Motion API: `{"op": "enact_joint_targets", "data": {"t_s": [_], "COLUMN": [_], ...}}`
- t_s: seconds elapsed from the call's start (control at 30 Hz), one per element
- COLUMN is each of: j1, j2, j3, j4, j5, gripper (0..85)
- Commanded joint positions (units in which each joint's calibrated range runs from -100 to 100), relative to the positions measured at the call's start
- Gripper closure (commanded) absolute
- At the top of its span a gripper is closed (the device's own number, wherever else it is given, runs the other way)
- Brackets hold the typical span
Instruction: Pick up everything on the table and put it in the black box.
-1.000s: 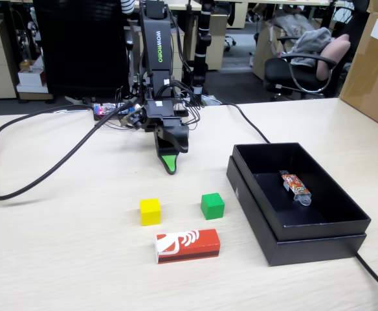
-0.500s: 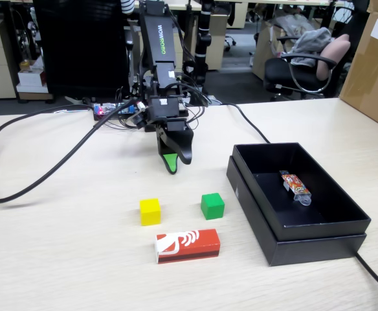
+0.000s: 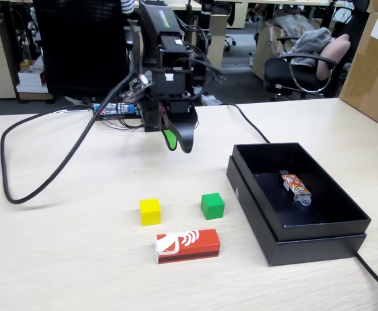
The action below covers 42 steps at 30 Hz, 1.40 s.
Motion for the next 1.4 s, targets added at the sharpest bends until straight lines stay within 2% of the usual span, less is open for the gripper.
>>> {"op": "enact_joint_targets", "data": {"t_s": [0.0, 0.17, 0.23, 0.87, 1.37], "j1": [1.12, 2.15, 2.39, 2.98, 3.27], "j2": [5.61, 20.76, 25.92, 61.72, 76.53], "j3": [12.81, 34.84, 41.46, 70.01, 76.36], "j4": [-10.41, -27.77, -31.05, -31.49, -31.14], "j5": [1.17, 2.74, 3.47, 4.00, 5.27], "gripper": [35.4, 34.2, 34.2, 36.3, 37.8]}}
